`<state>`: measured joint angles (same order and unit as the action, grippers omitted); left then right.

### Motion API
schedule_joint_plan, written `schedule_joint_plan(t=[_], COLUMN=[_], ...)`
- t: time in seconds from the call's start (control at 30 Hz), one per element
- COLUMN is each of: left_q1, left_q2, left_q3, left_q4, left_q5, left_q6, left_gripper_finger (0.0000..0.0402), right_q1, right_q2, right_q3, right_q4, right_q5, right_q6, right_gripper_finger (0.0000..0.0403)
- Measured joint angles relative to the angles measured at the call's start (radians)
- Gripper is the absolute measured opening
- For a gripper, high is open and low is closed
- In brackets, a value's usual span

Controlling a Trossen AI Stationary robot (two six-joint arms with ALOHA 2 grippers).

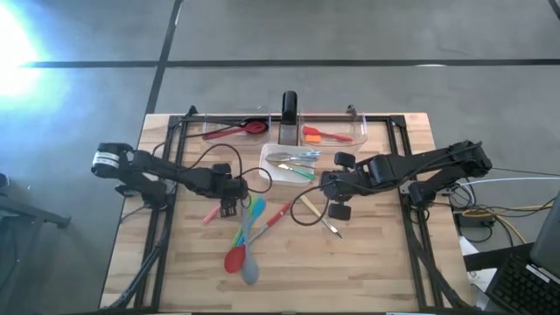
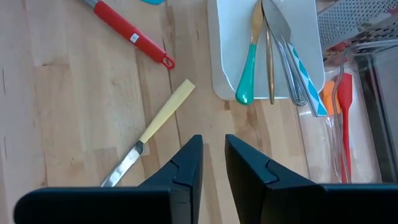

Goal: Pick & Place Kitchen Items
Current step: Put the pink spatula into the right transparent bin

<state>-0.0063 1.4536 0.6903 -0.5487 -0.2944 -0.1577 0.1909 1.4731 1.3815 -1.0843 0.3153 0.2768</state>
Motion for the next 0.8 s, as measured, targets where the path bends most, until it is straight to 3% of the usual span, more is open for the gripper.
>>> schedule_joint_plan(t=[0.13, 0.33, 0.8], left_q1=[0.003, 0.101, 0.22], left_q2=[0.001, -0.002, 0.002], left_q3=[0.002, 0.005, 0.002], left_q4=[0.021, 0.022, 0.04], left_q5=[0.018, 0.222, 0.228], left_q6=[0.005, 0.045, 0.143], left_gripper_finger=[0.0234, 0.0234, 0.0234], right_q1=[-0.004, -0.004, -0.004], right_q2=[0.0, 0.0, 0.0], right_q3=[0.0, 0.0, 0.0], right_q4=[0.001, 0.002, 0.003], right_q5=[0.0, 0.0, 0.0], right_q6=[-0.014, -0.015, -0.019], right_gripper_finger=[0.0059, 0.0066, 0.0061])
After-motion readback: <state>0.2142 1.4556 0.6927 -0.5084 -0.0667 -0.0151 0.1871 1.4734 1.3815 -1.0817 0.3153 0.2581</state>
